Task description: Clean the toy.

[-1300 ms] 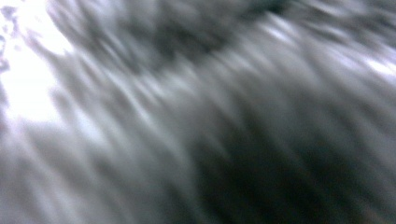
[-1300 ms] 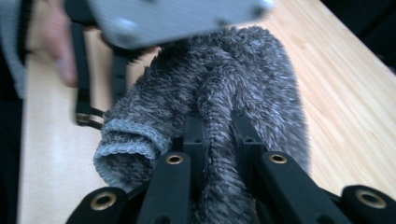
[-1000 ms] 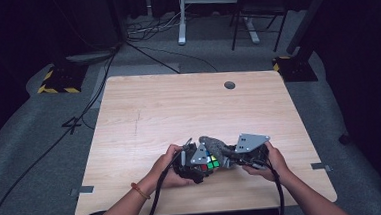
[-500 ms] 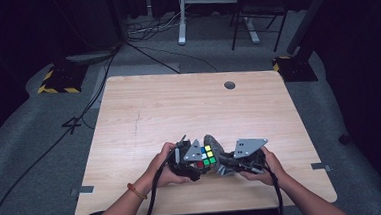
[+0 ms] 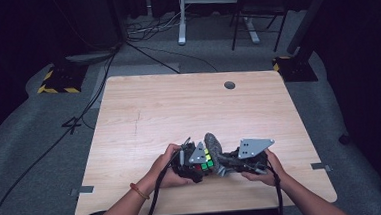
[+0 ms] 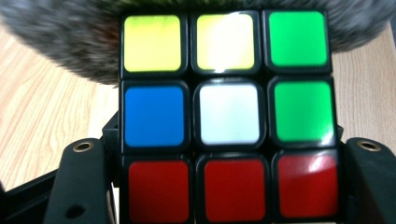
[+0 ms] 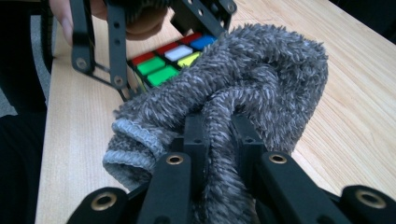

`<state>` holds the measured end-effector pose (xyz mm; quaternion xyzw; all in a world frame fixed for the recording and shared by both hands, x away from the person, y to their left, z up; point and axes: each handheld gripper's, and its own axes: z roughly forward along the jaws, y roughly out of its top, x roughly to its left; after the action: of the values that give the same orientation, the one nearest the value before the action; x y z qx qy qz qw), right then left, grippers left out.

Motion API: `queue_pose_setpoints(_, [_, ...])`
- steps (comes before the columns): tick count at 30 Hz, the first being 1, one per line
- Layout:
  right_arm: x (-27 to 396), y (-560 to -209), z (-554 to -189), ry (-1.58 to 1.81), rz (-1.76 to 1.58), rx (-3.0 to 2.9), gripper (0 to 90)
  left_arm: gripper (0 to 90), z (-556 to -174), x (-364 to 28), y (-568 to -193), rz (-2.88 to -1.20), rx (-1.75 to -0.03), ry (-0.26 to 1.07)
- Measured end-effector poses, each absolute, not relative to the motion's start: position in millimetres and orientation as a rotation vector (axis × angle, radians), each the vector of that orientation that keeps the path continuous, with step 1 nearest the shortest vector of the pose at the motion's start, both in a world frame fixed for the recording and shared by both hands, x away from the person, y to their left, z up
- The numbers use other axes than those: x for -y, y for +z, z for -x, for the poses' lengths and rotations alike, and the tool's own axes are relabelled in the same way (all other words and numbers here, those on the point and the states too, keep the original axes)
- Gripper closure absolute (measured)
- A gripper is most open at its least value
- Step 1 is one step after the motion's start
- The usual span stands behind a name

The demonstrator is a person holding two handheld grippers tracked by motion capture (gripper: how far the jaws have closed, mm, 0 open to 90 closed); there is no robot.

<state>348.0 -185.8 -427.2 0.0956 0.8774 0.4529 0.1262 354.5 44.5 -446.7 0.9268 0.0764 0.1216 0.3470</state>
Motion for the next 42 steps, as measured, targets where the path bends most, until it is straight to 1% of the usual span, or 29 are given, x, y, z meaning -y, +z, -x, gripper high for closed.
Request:
queue_pose_setpoints(13, [184.0,-416.2,-343.6,1.351,-0.275,-2.518,79.8,33.3,-354.1,-42.8,-440.8,-2.398,-0.174,0.352])
queue_pose_setpoints(19, [187.8,-423.0,-346.6,1.299,-0.311,-2.548,79.8,33.4,-354.7,-46.9,-437.5,-2.381,-0.190,0.349])
queue_pose_setpoints(28, [190.1,-431.2,-353.6,1.233,-0.337,-2.599,79.6,33.5,-361.7,-62.4,-434.4,-2.312,-0.260,0.321])
queue_pose_setpoints(34, [188.7,-416.6,-344.8,1.371,-0.274,-2.503,79.6,33.4,-355.6,-46.9,-438.4,-2.345,-0.213,0.312])
queue_pose_setpoints(36, [185.2,-414.5,-341.5,1.362,-0.255,-2.498,79.6,33.2,-353.4,-40.9,-438.3,-2.358,-0.204,0.327])
queue_pose_setpoints(38, [185.9,-411.5,-340.3,1.389,-0.256,-2.480,79.7,33.3,-353.7,-39.8,-438.4,-2.352,-0.197,0.306])
queue_pose_setpoints(40, [186.7,-409.8,-341.0,1.402,-0.262,-2.479,79.6,33.3,-352.0,-38.0,-437.9,-2.361,-0.185,0.337])
queue_pose_setpoints(42, [186.3,-410.2,-342.5,1.359,-0.275,-2.476,79.7,33.4,-351.3,-38.4,-437.3,-2.361,-0.182,0.335])
